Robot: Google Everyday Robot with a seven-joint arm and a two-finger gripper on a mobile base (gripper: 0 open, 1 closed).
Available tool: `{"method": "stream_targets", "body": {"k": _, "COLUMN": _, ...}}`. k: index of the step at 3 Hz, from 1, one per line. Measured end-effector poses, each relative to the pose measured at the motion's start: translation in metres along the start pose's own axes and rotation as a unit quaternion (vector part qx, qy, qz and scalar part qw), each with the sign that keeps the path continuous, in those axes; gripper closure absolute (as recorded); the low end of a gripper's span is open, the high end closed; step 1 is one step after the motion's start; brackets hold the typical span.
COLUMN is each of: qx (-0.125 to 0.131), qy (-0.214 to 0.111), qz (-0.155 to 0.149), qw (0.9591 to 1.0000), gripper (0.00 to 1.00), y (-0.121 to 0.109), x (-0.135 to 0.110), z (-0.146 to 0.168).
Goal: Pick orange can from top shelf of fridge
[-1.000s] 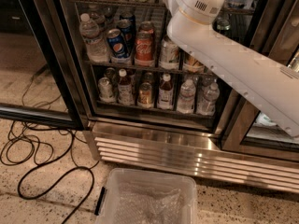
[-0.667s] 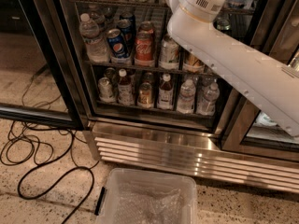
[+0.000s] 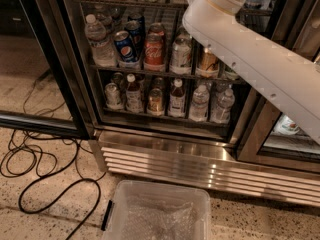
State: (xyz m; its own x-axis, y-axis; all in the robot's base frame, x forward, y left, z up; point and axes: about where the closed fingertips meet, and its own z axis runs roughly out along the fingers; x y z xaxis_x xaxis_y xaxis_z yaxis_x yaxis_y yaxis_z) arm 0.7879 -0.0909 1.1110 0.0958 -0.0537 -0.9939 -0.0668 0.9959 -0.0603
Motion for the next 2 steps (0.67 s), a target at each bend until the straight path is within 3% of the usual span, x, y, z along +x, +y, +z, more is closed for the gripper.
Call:
{"method": "stream_targets", "body": {"k": 1, "qx": -0.009, "qy": 0.014, "qz": 0.025, "qw": 0.9996, "gripper": 1.00, "y": 0.001, "x": -0.009, "z": -0.010}}
{"method": "stream_targets", "body": {"k": 2, "qx": -0.012, "qy": 0.031, "qz": 0.068, "qw": 0.9971, "gripper": 1.00, "y": -0.001, "x": -0.011, "z": -0.021}}
